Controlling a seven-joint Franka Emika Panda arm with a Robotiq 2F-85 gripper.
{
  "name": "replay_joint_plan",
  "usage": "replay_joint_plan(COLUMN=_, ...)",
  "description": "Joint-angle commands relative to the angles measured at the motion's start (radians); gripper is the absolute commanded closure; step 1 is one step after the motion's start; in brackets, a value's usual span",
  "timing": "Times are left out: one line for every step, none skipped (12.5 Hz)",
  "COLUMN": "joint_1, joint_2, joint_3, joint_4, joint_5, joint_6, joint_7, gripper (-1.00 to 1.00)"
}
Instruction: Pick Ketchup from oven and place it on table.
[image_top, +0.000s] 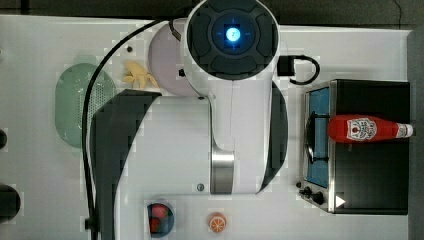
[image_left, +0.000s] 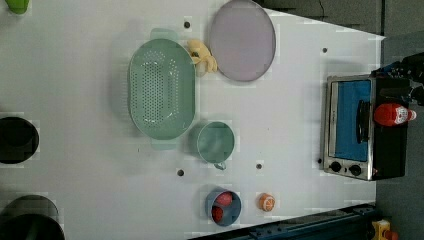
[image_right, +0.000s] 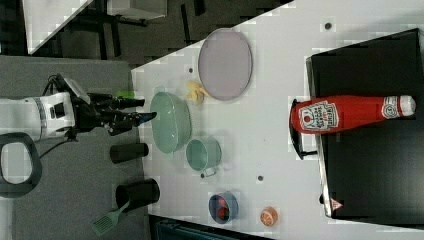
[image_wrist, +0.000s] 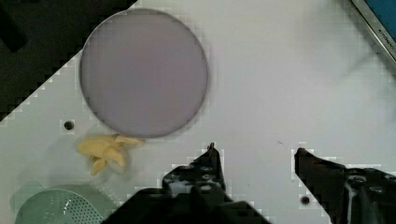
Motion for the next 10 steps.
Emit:
replay_joint_plan(joint_1=-0.021, joint_2=-0.354, joint_3=-0.056, joint_4=-0.177, joint_5=-0.023, joint_6=-0.196, joint_7=0.141, gripper=-0.6)
replay_joint_plan(joint_1=-0.021, joint_2=-0.354, joint_3=-0.056, joint_4=-0.177, joint_5=-0.023, joint_6=-0.196, joint_7=0.141, gripper=-0.82)
replay_joint_plan(joint_1=-0.022, joint_2=-0.354, joint_3=-0.057, joint_4=-0.178, joint_5=-0.024, joint_6=-0.195, joint_7=0.141, gripper=-1.0)
replay_joint_plan(joint_1=-0.027, joint_2=-0.353, joint_3=-0.059, joint_4=-0.178, joint_5=-0.024, joint_6=-0.193, joint_7=0.141, gripper=-1.0)
replay_joint_plan(joint_1=-0.034, joint_2=-0.351, joint_3=-0.066, joint_4=-0.178, joint_5=-0.024, joint_6=-0.19, joint_7=0.141, gripper=-1.0)
replay_joint_plan(joint_1=-0.044, joint_2=-0.346, joint_3=-0.079, joint_4=-0.178, joint_5=-0.025, joint_6=-0.181, joint_7=0.141, gripper=-1.0)
replay_joint_plan(joint_1=-0.056, joint_2=-0.337, joint_3=-0.097, joint_4=-0.178, joint_5=-0.026, joint_6=-0.167, joint_7=0.141, gripper=-1.0)
replay_joint_plan(joint_1=-0.068, joint_2=-0.323, joint_3=-0.122, joint_4=-0.178, joint_5=-0.026, joint_6=-0.148, joint_7=0.141, gripper=-1.0)
replay_joint_plan(joint_1=-0.082, joint_2=-0.305, joint_3=-0.152, joint_4=-0.178, joint_5=-0.026, joint_6=-0.127, joint_7=0.141, gripper=-1.0)
replay_joint_plan(joint_1=-0.094, joint_2=-0.283, joint_3=-0.185, joint_4=-0.178, joint_5=-0.026, joint_6=-0.1, joint_7=0.141, gripper=-1.0)
